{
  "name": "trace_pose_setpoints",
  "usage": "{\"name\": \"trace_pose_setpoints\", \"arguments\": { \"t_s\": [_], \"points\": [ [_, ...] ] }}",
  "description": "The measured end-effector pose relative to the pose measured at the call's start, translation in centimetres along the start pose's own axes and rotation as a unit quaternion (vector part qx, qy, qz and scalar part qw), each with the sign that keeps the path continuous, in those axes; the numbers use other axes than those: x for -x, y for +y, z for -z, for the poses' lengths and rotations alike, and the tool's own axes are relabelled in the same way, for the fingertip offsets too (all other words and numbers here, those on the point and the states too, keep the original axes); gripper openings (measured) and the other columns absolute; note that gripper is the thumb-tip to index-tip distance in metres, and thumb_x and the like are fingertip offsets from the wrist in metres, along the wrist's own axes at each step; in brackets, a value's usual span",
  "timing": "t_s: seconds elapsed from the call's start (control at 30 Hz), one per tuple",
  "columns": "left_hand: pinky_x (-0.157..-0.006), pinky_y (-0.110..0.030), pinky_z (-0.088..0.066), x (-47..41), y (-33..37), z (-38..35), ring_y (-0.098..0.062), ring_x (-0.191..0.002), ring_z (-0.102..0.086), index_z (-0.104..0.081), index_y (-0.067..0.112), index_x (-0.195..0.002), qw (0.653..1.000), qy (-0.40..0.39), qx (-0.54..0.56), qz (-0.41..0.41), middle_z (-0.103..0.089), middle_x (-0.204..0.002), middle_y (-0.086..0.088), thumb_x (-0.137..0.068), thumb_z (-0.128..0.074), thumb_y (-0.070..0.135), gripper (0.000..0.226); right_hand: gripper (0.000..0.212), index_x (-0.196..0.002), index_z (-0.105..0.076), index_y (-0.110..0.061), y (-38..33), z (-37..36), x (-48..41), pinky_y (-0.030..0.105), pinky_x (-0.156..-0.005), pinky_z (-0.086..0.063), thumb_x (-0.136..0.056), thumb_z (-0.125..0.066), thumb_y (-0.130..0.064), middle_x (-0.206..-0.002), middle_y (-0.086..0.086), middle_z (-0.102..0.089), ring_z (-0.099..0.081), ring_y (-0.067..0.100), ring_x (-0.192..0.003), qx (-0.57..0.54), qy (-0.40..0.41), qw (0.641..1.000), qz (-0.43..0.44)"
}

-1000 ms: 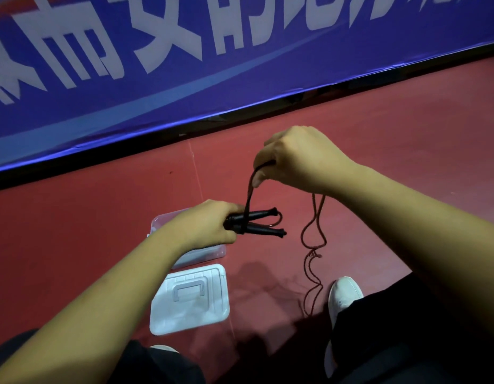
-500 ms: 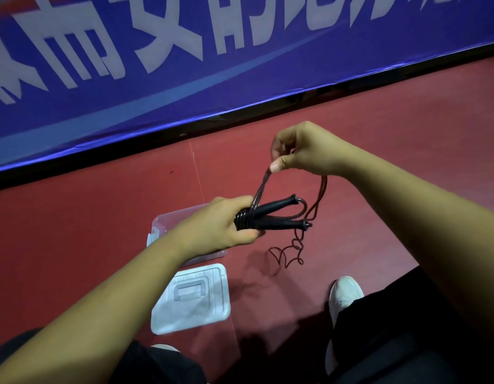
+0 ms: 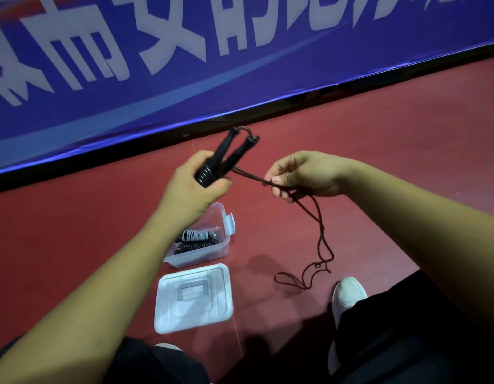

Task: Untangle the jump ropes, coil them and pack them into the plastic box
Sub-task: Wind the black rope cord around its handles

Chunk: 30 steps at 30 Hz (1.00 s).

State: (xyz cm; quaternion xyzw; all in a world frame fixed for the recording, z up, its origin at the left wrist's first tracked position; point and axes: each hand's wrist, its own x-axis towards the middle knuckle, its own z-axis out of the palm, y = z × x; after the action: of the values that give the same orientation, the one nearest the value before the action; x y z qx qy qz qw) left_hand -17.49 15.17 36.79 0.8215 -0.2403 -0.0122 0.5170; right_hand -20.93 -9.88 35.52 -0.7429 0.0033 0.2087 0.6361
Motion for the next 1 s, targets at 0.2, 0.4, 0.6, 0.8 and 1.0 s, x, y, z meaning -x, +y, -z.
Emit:
{"name": "trace_pose_setpoints", "arguments": {
  "t_s": [0.2, 0.4, 0.6, 0.8, 1.0],
  "points": [
    [-0.056, -0.021, -0.036, -1.7, -2.3, 2.0, -0.004, -0.055, -0.042, -0.063, 0.026, -0.095, 0.996, 0.081, -0.026, 0.04, -0.052, -0.064, 0.012, -0.079, -0.078, 0.012, 0.026, 0.025, -0.107, -0.063, 0.002, -1.6, -3.0, 0.7, 0.026, -0.049, -0.023, -0.102, -0.04, -0.004, -0.064, 0.005, -0.049, -0.032, 0.012, -0.049, 0.011, 0.0, 1.0, 0.029],
    [-0.058, -0.016, -0.039, -2.0, -3.2, 2.3, -0.008, -0.064, -0.05, -0.063, 0.029, -0.097, 0.986, 0.106, -0.124, 0.04, -0.057, -0.072, 0.011, -0.078, -0.073, 0.01, 0.029, 0.025, -0.099, -0.066, -0.006, -3.6, -5.7, 2.4, 0.025, -0.048, -0.039, -0.104, -0.044, -0.018, -0.059, 0.002, -0.053, -0.045, 0.015, -0.048, 0.157, 0.064, 0.983, 0.069],
    [-0.062, -0.034, -0.041, -1.8, -4.4, 1.9, -0.027, -0.071, -0.057, -0.06, 0.023, -0.088, 0.963, 0.045, -0.259, 0.061, -0.061, -0.072, 0.001, -0.078, -0.073, 0.023, 0.016, 0.028, -0.087, -0.065, 0.0, -4.3, -6.8, 2.5, 0.027, -0.051, -0.044, -0.1, -0.05, -0.02, -0.059, 0.003, -0.056, -0.051, 0.012, -0.048, 0.206, 0.098, 0.971, 0.076],
    [-0.061, -0.032, -0.037, -0.7, -3.9, -0.2, -0.029, -0.081, -0.06, -0.054, 0.027, -0.088, 0.92, -0.044, -0.385, 0.051, -0.06, -0.078, 0.003, -0.08, -0.071, 0.04, 0.022, 0.013, -0.085, -0.074, -0.01, -5.0, -6.2, 2.4, 0.031, -0.054, -0.039, -0.087, -0.067, -0.02, -0.067, 0.004, -0.063, -0.052, 0.019, -0.057, 0.406, 0.126, 0.889, 0.171],
    [-0.057, -0.031, -0.04, 0.4, -2.8, -2.4, -0.02, -0.071, -0.058, -0.049, 0.028, -0.077, 0.911, -0.121, -0.395, 0.019, -0.06, -0.072, 0.007, -0.073, -0.067, 0.071, 0.047, 0.013, -0.091, -0.075, -0.015, -5.1, -4.2, 2.4, 0.037, -0.07, -0.051, -0.088, -0.068, -0.025, -0.083, 0.002, -0.072, -0.062, 0.019, -0.076, 0.482, 0.184, 0.823, 0.239]
  ]
}}
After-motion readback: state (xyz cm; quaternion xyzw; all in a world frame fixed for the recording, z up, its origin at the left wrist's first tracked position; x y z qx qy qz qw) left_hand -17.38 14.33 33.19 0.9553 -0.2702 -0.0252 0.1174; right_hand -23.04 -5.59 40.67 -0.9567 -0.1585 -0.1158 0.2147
